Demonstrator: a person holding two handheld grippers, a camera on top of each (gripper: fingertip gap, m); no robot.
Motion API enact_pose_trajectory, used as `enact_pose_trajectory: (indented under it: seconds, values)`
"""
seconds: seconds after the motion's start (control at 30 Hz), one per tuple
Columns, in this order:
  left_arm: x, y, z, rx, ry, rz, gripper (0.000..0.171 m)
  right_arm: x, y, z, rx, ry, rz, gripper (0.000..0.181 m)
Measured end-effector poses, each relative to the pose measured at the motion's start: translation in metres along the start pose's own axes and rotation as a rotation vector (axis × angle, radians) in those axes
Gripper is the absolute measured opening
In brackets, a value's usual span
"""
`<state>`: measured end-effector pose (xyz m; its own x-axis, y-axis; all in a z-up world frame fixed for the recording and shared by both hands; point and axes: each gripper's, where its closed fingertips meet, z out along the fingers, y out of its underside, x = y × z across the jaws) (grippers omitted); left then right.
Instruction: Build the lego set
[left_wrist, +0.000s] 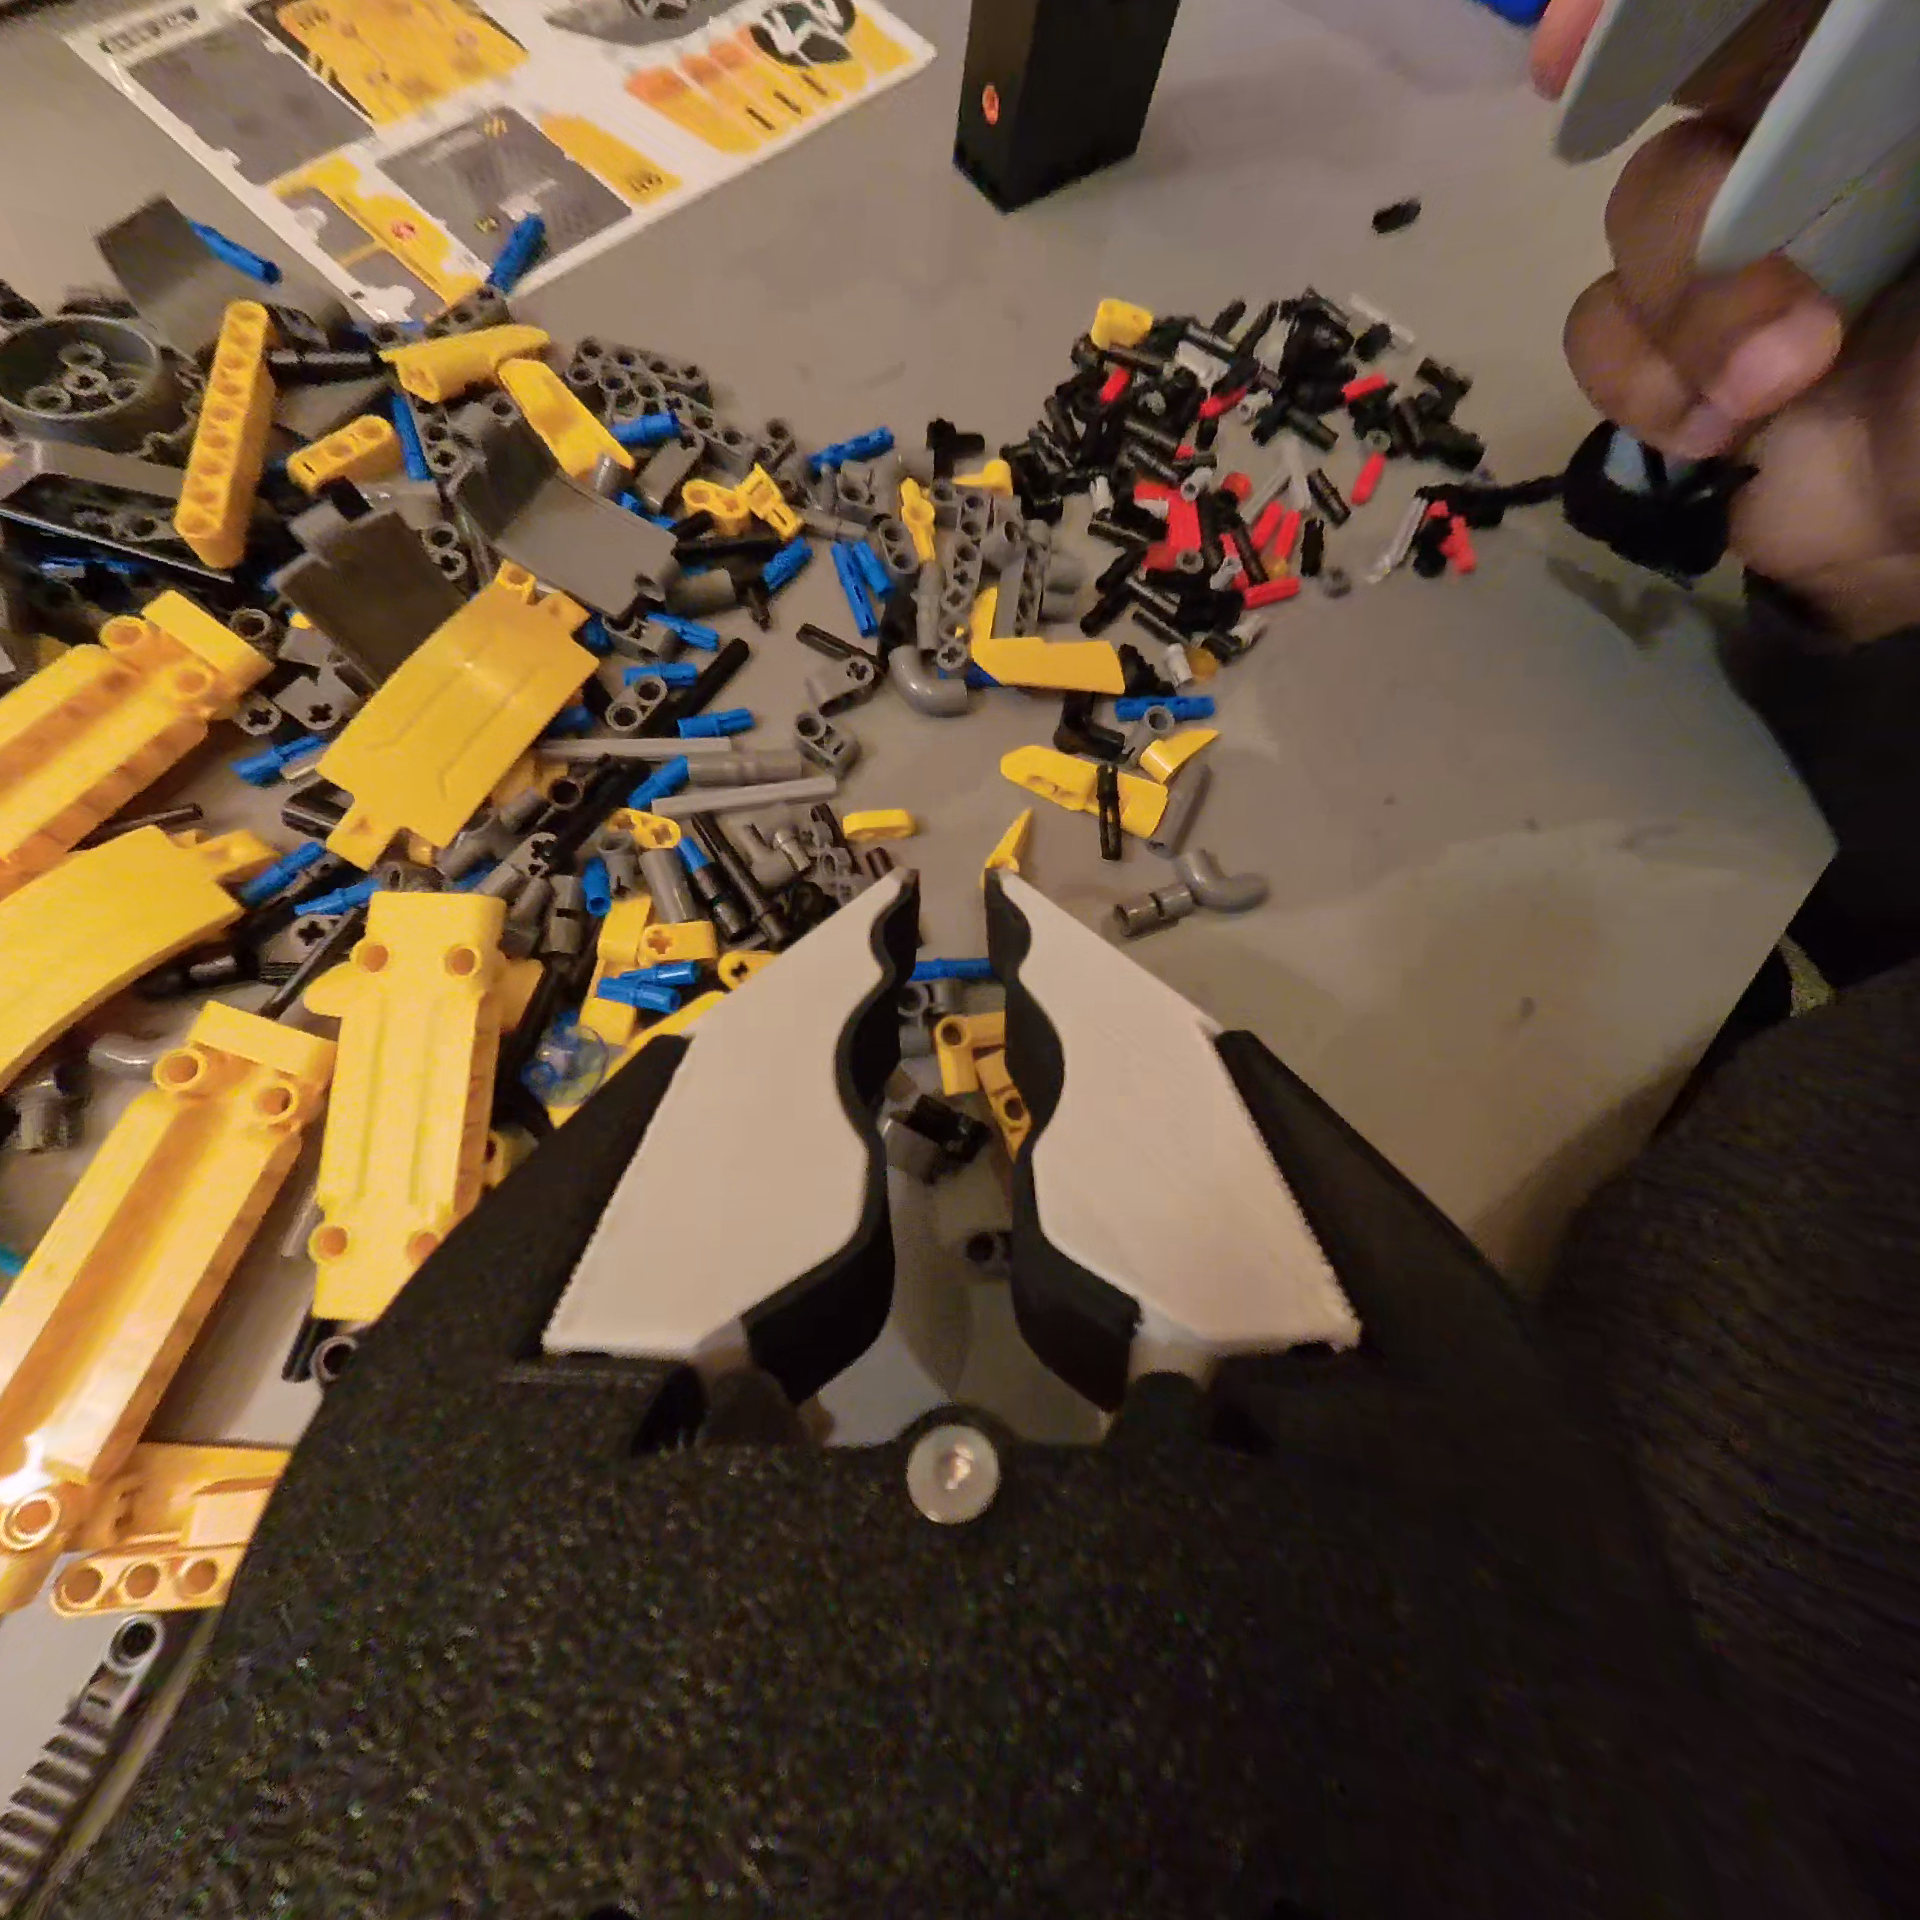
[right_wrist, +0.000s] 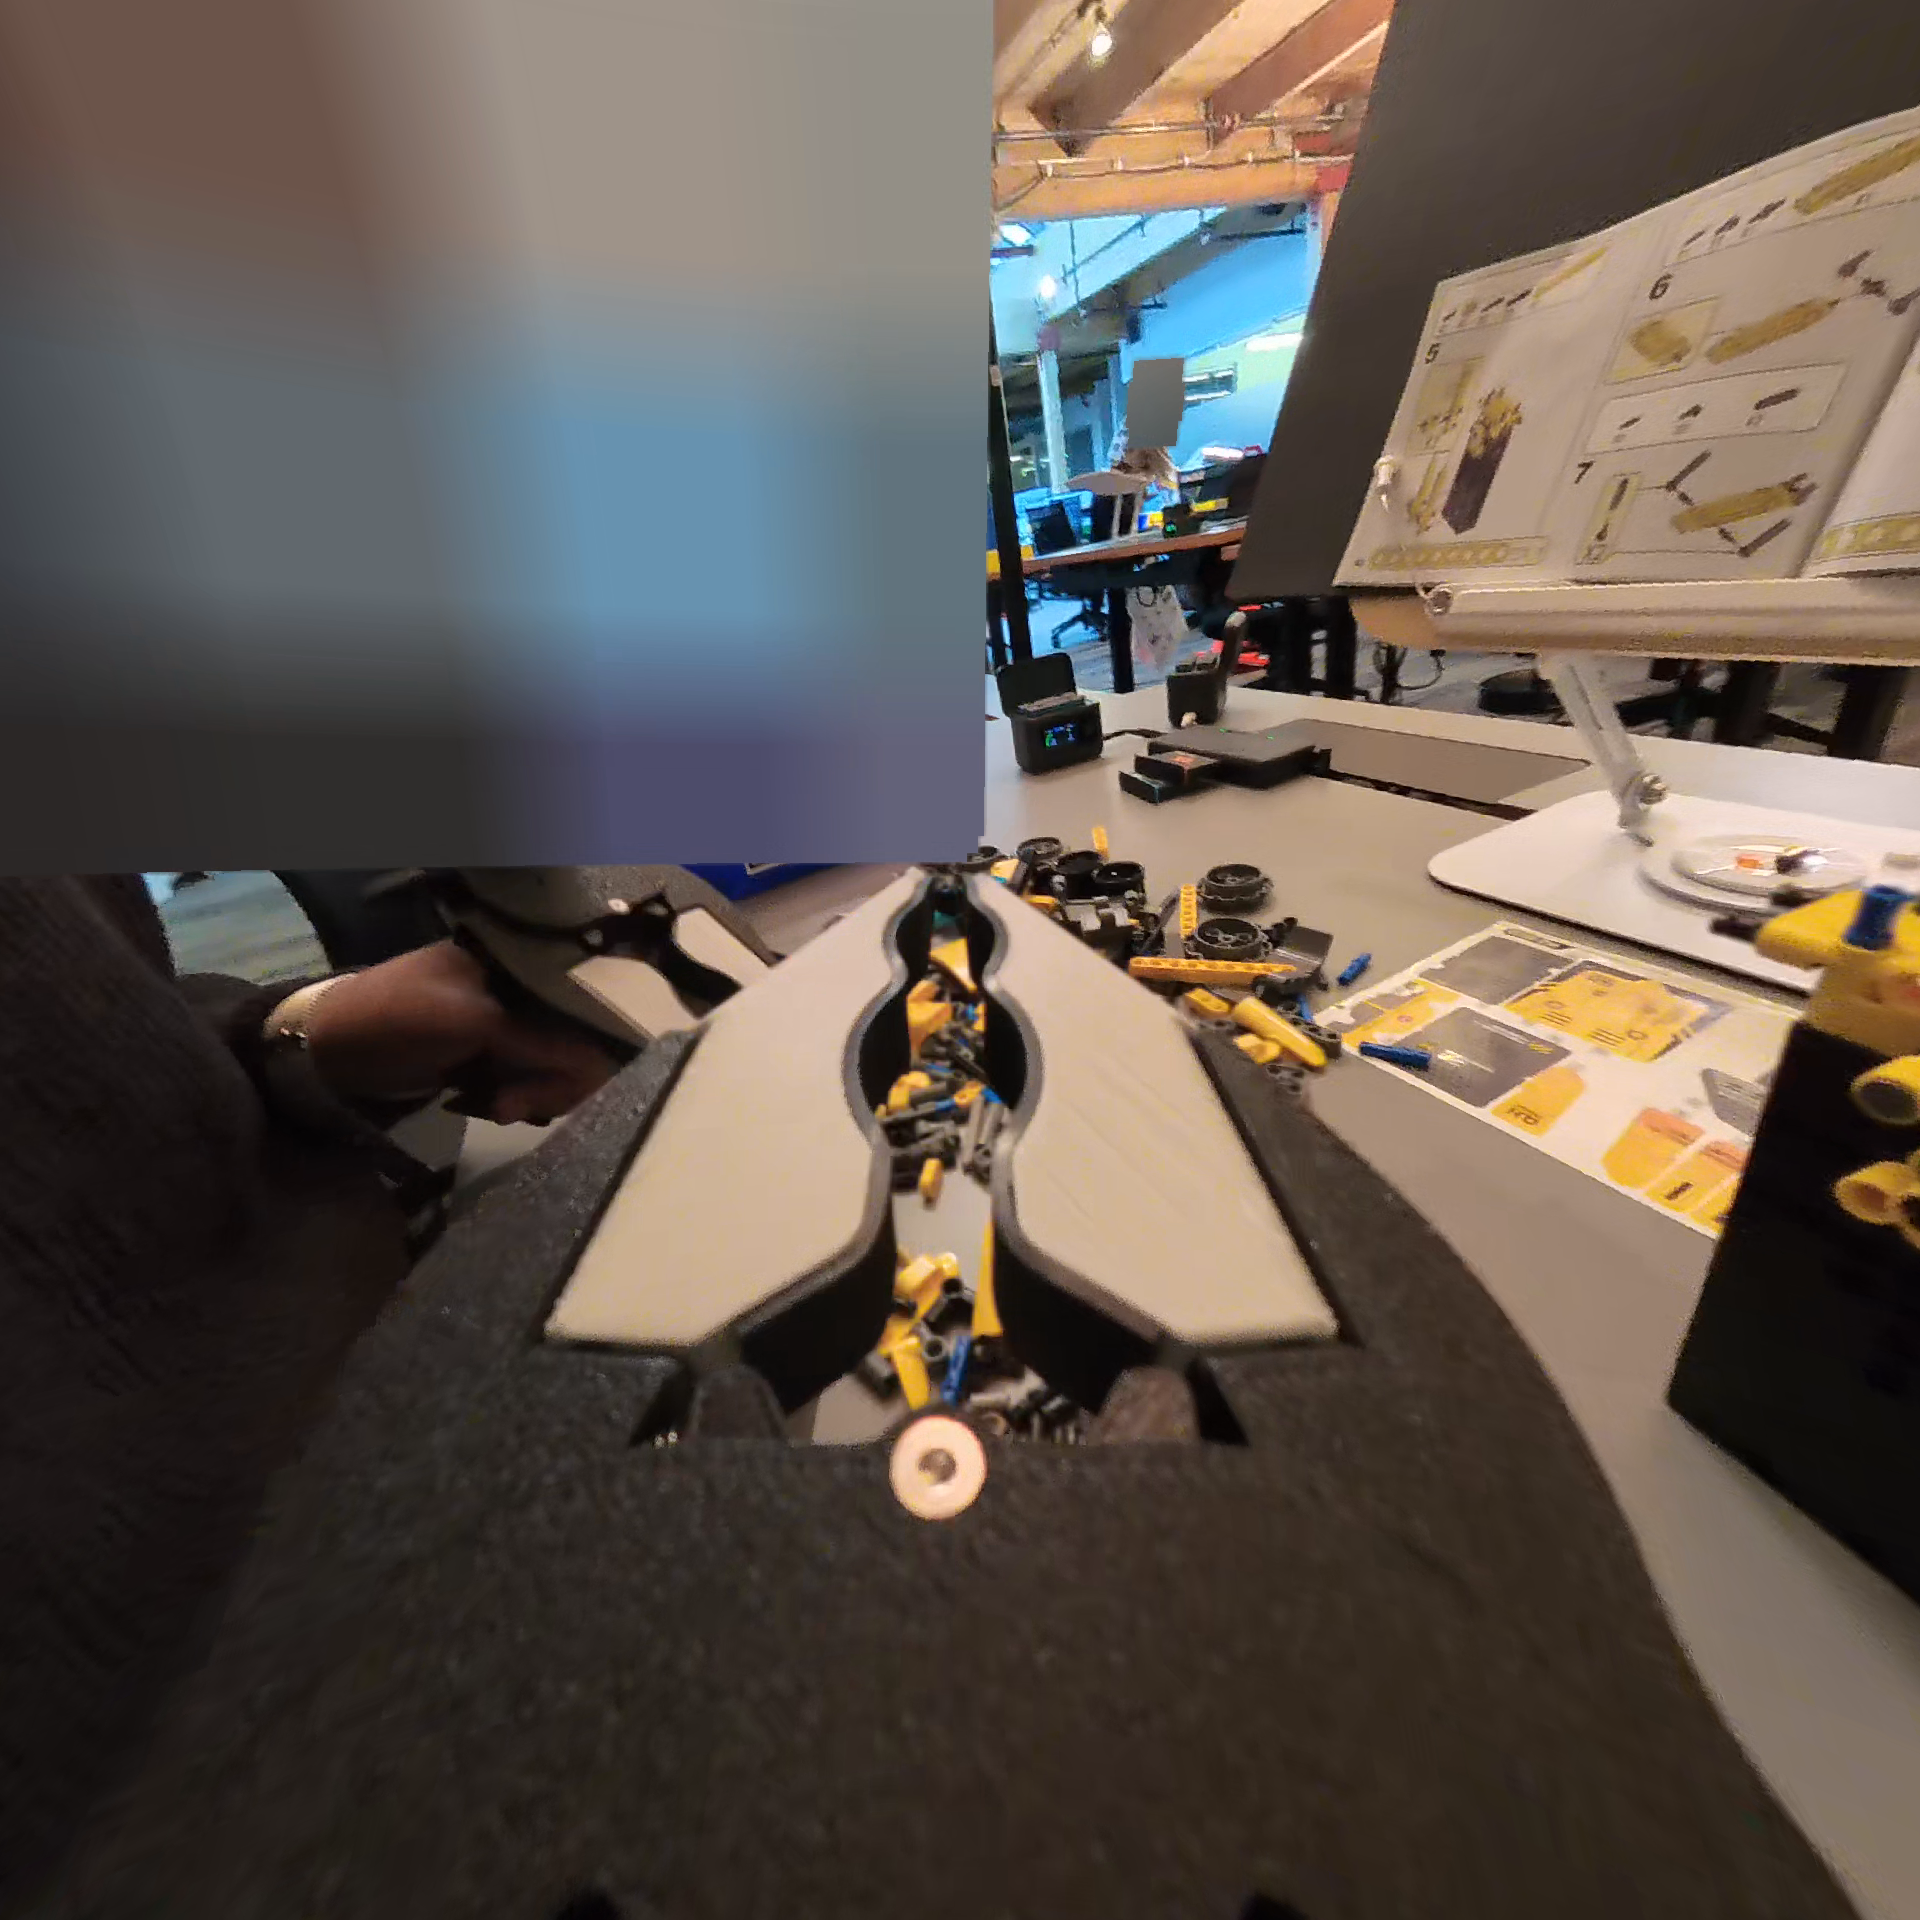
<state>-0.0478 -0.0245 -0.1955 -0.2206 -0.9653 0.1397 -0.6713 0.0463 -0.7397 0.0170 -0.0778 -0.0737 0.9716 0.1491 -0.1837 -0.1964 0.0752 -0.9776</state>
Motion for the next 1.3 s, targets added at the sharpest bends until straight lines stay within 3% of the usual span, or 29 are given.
enact_pose_trajectory:
  seconds: [0.27, 0.6, 1.03, 1.17, 1.3]
  values:
    - [-0.009, 0.012, 0.012, -0.063, -0.096, 0.012, 0.006, -0.004, -0.001, -0.002, 0.019, -0.023, 0.035, 0.005]
    - [-0.009, 0.013, 0.018, -0.062, -0.051, 0.011, 0.002, -0.002, 0.0, -0.001, 0.016, -0.017, 0.042, 0.005]
    - [-0.033, -0.081, -0.013, 0.326, 0.092, 0.054, 0.002, -0.006, -0.007, 0.018, 0.031, -0.062, 0.076, 0.005]
    - [-0.033, -0.089, -0.021, 0.427, 0.165, 0.022, 0.001, -0.009, -0.006, 0.033, 0.033, -0.099, 0.129, 0.005]
    - [-0.029, -0.09, -0.026, 0.477, 0.251, -0.034, 0.001, -0.006, 0.015, 0.043, -0.046, -0.081, 0.138, 0.005]
